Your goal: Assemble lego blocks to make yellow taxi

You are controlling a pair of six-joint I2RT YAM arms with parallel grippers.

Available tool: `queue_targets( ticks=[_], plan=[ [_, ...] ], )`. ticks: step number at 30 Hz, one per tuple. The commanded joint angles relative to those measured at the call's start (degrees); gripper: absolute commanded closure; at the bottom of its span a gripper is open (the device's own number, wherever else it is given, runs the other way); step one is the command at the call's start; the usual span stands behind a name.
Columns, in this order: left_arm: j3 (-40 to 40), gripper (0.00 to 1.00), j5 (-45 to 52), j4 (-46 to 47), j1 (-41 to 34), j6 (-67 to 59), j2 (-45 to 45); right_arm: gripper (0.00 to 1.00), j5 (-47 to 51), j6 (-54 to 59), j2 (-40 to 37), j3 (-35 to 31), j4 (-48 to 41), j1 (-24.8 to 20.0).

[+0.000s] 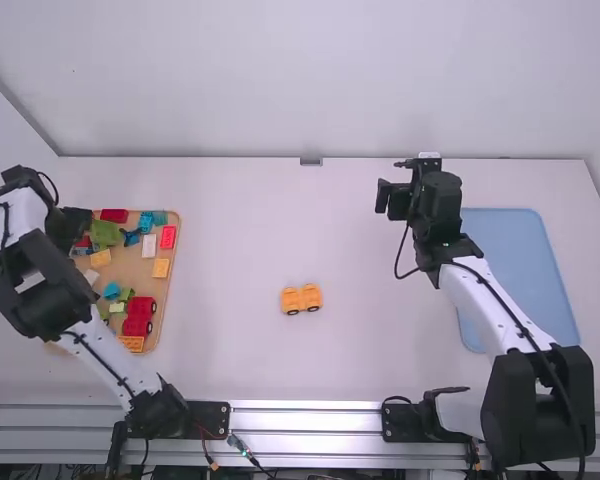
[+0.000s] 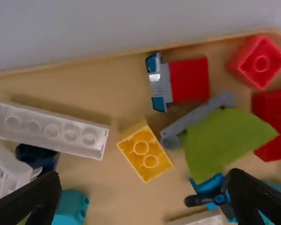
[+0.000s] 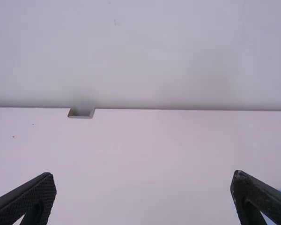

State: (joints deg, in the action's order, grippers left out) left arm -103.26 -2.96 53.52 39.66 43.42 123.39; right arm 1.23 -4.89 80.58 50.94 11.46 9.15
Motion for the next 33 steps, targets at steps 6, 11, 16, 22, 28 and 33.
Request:
queue_targets(
  ticks=[6, 11, 16, 22, 28, 33],
  plan=[
    [-6.36, 0.15, -0.68, 6.78, -0.42, 0.98, 6.32, 0.01, 0.11, -2.84, 0.44, 2.36, 0.24, -0.11],
    [-6.19, 0.17, -1.18, 8.00, -0.59, 2.71, 6.25, 0.01, 0.11, -2.84, 0.44, 2.36, 0.22, -0.11],
    [-4.81, 0.17, -1.16, 7.67, -0.68, 5.18, 6.27, 0.01, 0.11, -2.82, 0.44, 2.36, 0.11, -0.11],
    [0.92, 0.17, -0.63, 1.84, -1.44, 8.48, 6.27, 0.01, 0.11, -2.80, 0.44, 2.34, -0.17, -0.11],
    [3.65, 0.26, 3.91, -1.31, -1.84, 9.31, 6.27, 0.01, 0.11, -2.80, 0.44, 2.34, -0.15, -0.11],
    [5.86, 0.32, 3.39, -4.46, -1.84, 11.52, 6.27, 0.01, 0.09, -2.82, 0.44, 2.34, -0.20, -0.11]
  ],
)
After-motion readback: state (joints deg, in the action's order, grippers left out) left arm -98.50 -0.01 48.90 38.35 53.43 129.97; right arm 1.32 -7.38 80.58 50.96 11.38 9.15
